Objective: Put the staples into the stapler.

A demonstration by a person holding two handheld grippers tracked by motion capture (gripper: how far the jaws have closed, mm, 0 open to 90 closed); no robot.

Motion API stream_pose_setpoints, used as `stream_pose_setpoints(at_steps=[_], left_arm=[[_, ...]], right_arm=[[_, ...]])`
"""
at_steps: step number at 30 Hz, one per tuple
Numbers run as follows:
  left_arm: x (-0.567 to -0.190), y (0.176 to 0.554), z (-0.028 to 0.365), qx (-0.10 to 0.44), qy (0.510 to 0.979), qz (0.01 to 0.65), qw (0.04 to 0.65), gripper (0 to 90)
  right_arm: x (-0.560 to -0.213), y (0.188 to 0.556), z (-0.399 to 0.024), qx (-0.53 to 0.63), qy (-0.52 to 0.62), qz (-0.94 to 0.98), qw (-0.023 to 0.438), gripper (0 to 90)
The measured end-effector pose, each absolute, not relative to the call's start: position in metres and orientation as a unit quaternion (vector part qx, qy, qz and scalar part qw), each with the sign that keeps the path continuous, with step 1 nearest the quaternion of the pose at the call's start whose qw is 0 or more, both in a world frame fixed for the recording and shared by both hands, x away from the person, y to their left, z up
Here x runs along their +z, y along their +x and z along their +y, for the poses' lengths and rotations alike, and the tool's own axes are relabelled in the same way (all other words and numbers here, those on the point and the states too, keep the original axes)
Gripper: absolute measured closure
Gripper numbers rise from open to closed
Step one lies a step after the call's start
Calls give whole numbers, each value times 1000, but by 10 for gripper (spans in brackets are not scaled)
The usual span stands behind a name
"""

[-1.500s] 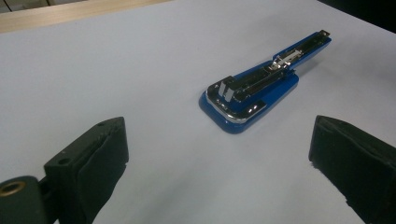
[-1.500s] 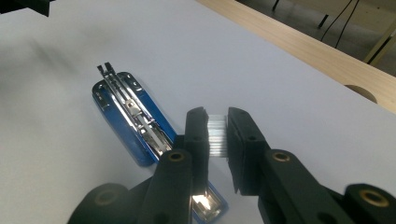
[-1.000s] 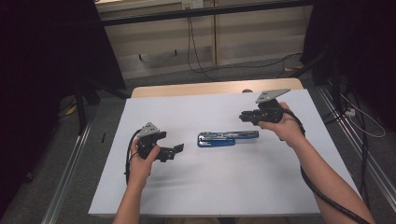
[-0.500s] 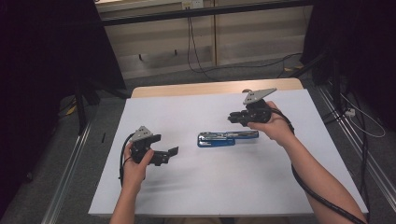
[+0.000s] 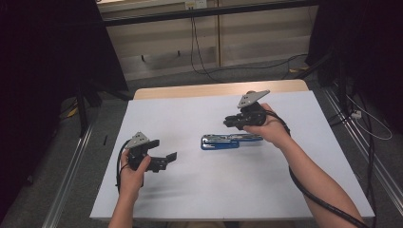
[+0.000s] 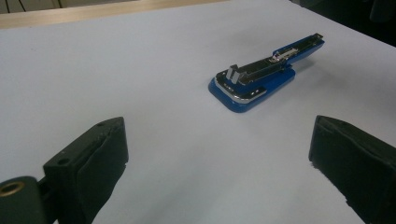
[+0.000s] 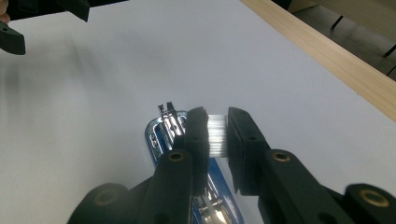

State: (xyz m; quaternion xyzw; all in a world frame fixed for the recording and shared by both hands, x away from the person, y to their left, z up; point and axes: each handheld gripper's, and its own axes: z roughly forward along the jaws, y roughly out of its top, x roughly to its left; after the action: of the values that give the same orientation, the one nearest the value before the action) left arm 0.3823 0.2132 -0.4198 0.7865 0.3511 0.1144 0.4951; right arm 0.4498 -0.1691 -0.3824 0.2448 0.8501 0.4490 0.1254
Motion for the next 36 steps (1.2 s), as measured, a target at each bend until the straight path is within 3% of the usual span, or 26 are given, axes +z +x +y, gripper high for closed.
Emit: stream_pose_setpoints(at_steps=[36], left_arm=[[-425,376,230,111,783,353,500,47]], right_arm=[[-410,466,-127,442,160,880,70,791]])
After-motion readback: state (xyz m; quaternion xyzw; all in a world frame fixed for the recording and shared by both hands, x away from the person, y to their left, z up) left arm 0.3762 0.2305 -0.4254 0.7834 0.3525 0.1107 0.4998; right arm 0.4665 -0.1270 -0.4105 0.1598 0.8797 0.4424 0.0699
